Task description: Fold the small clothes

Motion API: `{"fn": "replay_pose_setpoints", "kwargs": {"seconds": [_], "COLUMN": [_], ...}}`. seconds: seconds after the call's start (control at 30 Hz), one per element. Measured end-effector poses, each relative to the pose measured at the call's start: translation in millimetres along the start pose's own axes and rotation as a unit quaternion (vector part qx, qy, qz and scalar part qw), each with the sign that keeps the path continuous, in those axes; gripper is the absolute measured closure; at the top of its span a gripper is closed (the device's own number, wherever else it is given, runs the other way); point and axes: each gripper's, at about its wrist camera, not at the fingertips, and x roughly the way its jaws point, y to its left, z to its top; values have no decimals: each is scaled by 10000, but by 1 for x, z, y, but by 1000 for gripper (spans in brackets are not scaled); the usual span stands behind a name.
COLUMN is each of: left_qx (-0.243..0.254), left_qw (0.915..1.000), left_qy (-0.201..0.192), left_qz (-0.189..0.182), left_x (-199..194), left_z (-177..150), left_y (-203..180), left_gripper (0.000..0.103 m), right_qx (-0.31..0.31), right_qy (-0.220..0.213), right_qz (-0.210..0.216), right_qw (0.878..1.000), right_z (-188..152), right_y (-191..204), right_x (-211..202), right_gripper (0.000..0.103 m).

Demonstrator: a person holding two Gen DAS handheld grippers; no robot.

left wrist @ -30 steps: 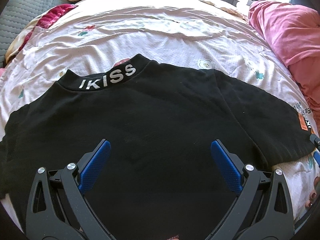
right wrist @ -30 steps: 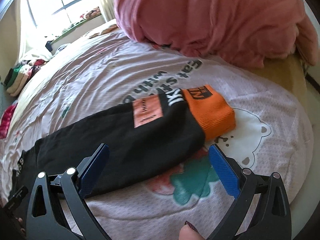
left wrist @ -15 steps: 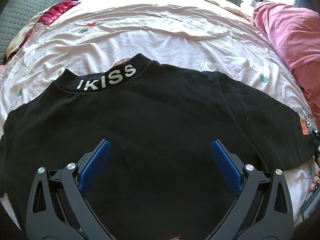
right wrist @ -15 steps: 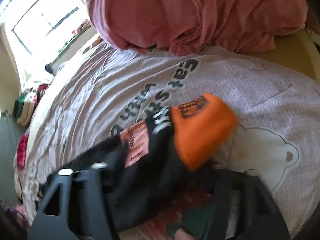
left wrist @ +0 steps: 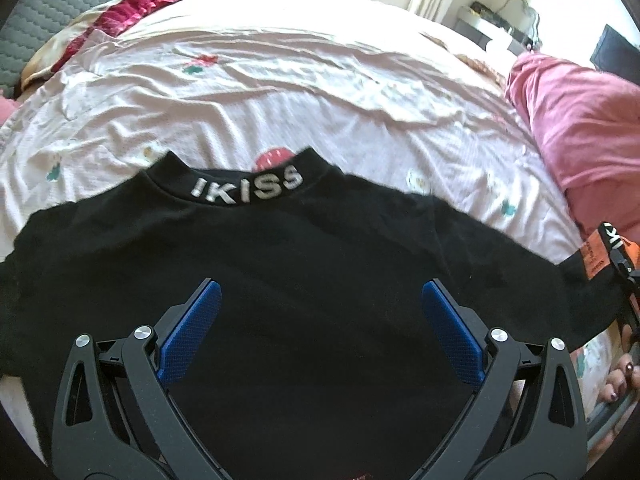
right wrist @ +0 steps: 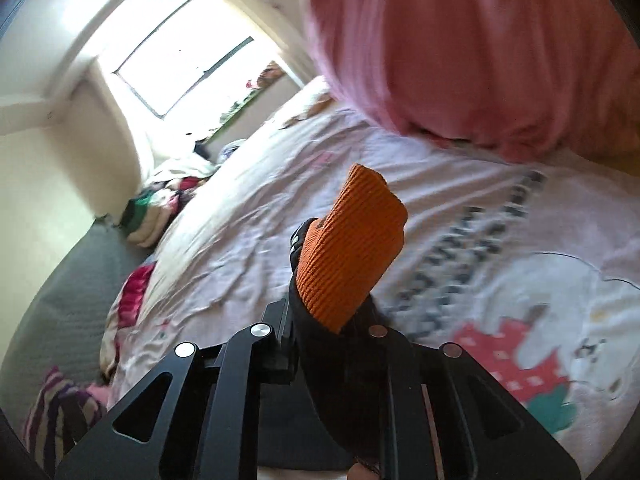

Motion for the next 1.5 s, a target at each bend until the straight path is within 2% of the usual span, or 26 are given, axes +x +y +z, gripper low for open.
{"fn": "replay_pose_setpoints", "kwargs": {"seconds": [0.27,0.53,0.77,0.93,1.1,1.2,1.27,1.33,1.5], "left_qx": [-414,-659,-944,-1184,-1307,-1437,-1529,-1526,-1499], "left_qw": [9987,9962,9917,9870,9833,9782,9748,9749,9709], "left_qy": [-164,-121,-76,-76,-4,76,120,161,396], "left_qz": [-264,-554,-873,-1081,-1264,-1494,-1619,-1615,-1827], "left_x": [-23,-33,-41,-42,-38,-32,-28,-25,-9], "left_z": [9,9,9,5,0,-3,-5,-7,-13], "left_y": [30,57,84,101,111,114,116,115,105], "left_gripper": [9,9,9,9,9,10,14,19,36], "right_qx": [-677,-1324,-2020,-2556,-2690,-2757,-2785,-2727,-2480], "right_qy": [54,294,622,886,1173,1359,1483,1599,1579], "right_qz": [483,869,1059,1105,1135,1185,1244,1359,1554], "right_qw": [9965,9869,9717,9564,9492,9442,9407,9389,9431], "right_z": [-11,-39,-72,-106,-125,-136,-140,-141,-130], "right_y": [62,118,160,193,202,206,208,208,202], "right_x": [7,20,30,41,53,59,62,62,54], "right_gripper": [89,89,89,89,87,86,79,63,56]}}
